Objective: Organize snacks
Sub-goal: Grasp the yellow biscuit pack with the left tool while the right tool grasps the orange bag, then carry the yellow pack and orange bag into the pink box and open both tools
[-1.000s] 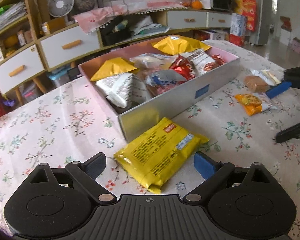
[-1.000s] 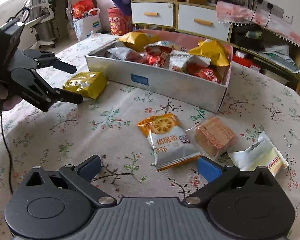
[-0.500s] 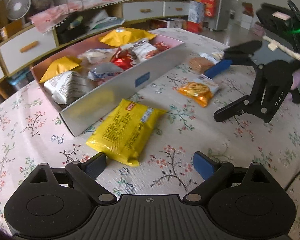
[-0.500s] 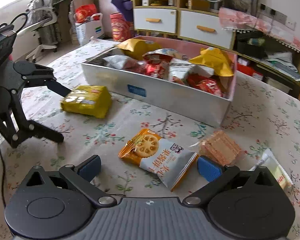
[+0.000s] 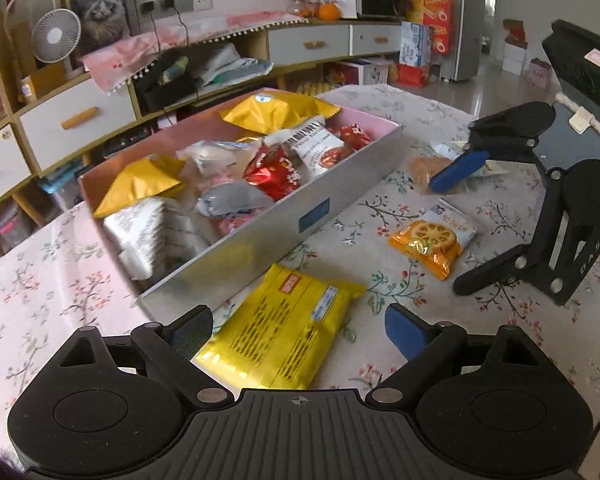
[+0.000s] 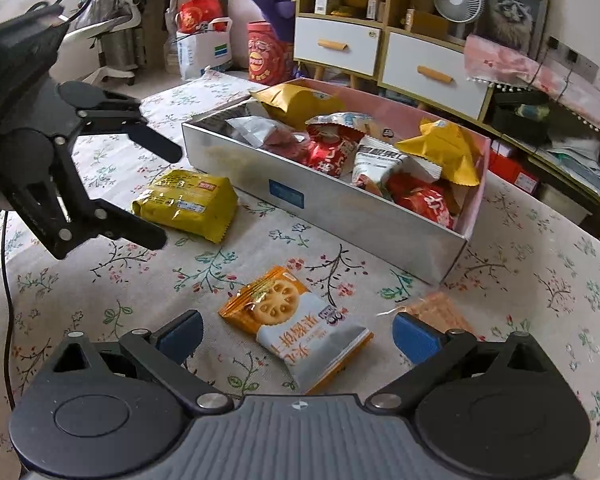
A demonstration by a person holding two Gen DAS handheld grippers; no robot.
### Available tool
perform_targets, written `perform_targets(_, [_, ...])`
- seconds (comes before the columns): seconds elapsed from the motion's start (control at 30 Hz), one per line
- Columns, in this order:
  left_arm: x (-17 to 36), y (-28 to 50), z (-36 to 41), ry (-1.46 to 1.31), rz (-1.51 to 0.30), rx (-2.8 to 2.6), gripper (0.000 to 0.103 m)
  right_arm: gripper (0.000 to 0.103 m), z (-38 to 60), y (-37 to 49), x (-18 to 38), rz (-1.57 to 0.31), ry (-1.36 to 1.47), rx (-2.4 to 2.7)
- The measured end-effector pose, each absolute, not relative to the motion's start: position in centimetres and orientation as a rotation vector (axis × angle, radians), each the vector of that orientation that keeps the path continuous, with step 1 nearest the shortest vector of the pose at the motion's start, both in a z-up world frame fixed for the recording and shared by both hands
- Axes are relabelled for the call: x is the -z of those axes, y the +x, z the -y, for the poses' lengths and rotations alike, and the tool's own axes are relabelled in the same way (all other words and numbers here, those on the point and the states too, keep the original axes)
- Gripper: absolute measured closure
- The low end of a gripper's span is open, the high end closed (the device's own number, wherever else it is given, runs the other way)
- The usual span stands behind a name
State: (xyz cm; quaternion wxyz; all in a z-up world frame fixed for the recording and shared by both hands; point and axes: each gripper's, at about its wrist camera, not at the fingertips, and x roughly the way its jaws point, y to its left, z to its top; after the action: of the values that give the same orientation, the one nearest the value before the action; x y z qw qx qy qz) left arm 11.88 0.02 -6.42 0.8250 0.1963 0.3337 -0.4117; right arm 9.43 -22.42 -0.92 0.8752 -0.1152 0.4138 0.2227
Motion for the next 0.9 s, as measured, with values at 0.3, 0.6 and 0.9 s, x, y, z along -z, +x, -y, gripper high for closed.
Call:
perform_targets(0.3, [7.0,12.0,0.5,0.417,-0.769,0.889,0.021,0.039,22.1,10.3,1.1,-0.873,-0.198,-0.491])
perform_targets(0.6, [6.6,11.6,0.3,0.398,-0.793,0.85,0.045,0.044,21.3,9.4,0.6,-0.899,-0.204,-0.55])
perform_targets(0.9, [6.1,11.0,1.3,0.395,-0.849,0.774,0.052,0.057,20.9,9.4,0.4,-0.903,-0.208,-0.553])
